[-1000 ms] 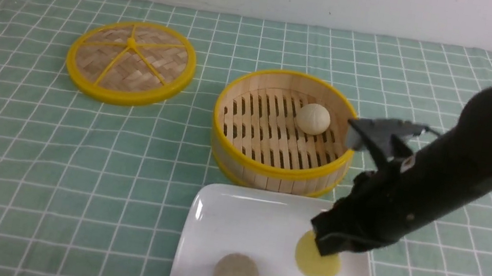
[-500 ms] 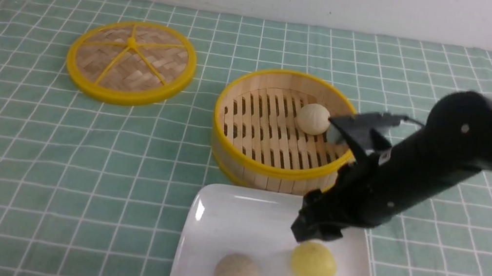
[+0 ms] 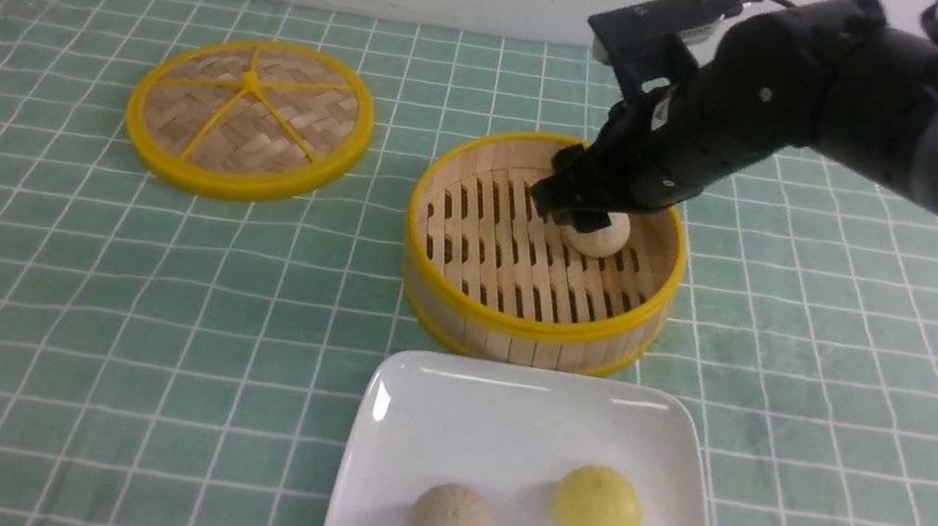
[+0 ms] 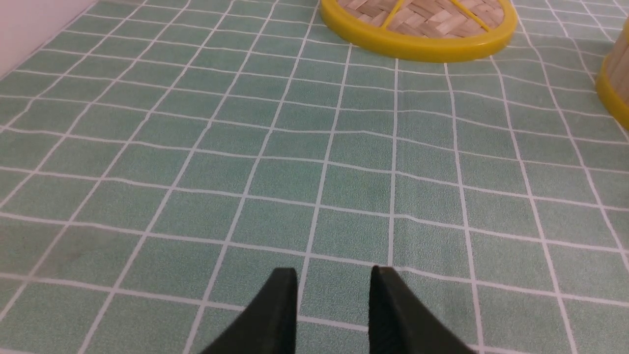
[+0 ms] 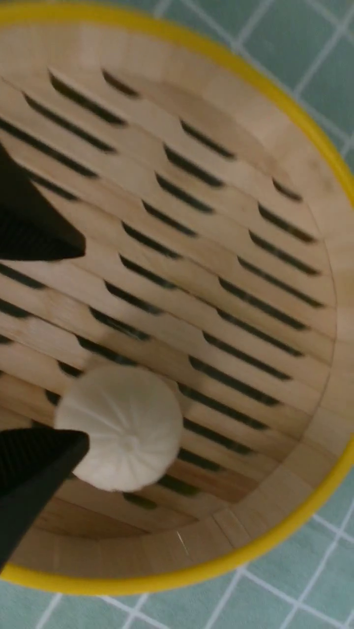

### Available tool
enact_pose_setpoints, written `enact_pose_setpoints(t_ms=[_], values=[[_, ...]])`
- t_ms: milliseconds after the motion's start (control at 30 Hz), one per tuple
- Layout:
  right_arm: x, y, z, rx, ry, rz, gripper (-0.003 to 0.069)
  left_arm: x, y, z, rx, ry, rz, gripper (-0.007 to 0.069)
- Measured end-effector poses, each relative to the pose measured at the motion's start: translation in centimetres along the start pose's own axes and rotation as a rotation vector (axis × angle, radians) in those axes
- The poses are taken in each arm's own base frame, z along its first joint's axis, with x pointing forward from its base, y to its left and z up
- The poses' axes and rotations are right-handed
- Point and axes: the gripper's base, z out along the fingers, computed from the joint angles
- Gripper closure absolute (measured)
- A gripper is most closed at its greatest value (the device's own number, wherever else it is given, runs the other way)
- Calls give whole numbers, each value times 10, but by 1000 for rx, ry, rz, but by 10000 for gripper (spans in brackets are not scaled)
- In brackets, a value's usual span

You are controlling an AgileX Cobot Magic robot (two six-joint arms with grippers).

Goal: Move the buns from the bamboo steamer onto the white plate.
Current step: 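Reach toward a bun in the bamboo steamer with the right gripper, then move the steamed bun from the bamboo steamer onto the white plate with the right gripper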

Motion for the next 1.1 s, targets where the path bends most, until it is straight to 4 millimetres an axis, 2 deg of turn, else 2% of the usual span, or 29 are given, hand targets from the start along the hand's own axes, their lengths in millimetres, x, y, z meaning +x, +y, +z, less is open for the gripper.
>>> enact_pose_setpoints(t_ms=[67, 100, 167, 400, 533, 600, 633, 700, 733, 767, 800, 867, 967, 1000, 1100], values=[[-2, -3, 8, 31, -3, 2, 214, 0, 0, 0, 0, 0, 0, 384], [-3, -6, 22, 73, 2, 0, 216, 0, 0, 0, 0, 0, 0, 384], [-2, -9, 32, 105, 0, 6, 218, 0, 0, 0, 0, 0, 0, 384], [12, -13, 71, 171, 18, 2, 236, 0, 0, 0, 0, 0, 0, 384], [11, -13, 74, 169, 11, 5, 340, 0, 0, 0, 0, 0, 0, 384], [11, -12, 69, 174, 30, 12, 486, 0, 0, 0, 0, 0, 0, 384], [11, -12, 67, 174, 30, 14, 511, 0, 0, 0, 0, 0, 0, 384], [6, -10, 50, 179, 53, 20, 613, 0, 0, 0, 0, 0, 0, 384], [4, -9, 36, 182, 79, 21, 634, 0, 0, 0, 0, 0, 0, 384], [3, -8, 30, 182, 88, 19, 635, 0, 0, 0, 0, 0, 0, 384], [-3, -5, 1, 168, 101, 27, 635, 0, 0, 0, 0, 0, 0, 384], [-9, 0, -37, 147, 118, 21, 635, 0, 0, 0, 0, 0, 0, 384], [-12, 11, -103, 77, 133, 11, 635, 0, 0, 0, 0, 0, 0, 384], [-7, 16, -121, 44, 153, 2, 635, 0, 0, 0, 0, 0, 0, 384], [20, 33, -150, -71, 243, -29, 635, 0, 0, 0, 0, 0, 0, 384]])
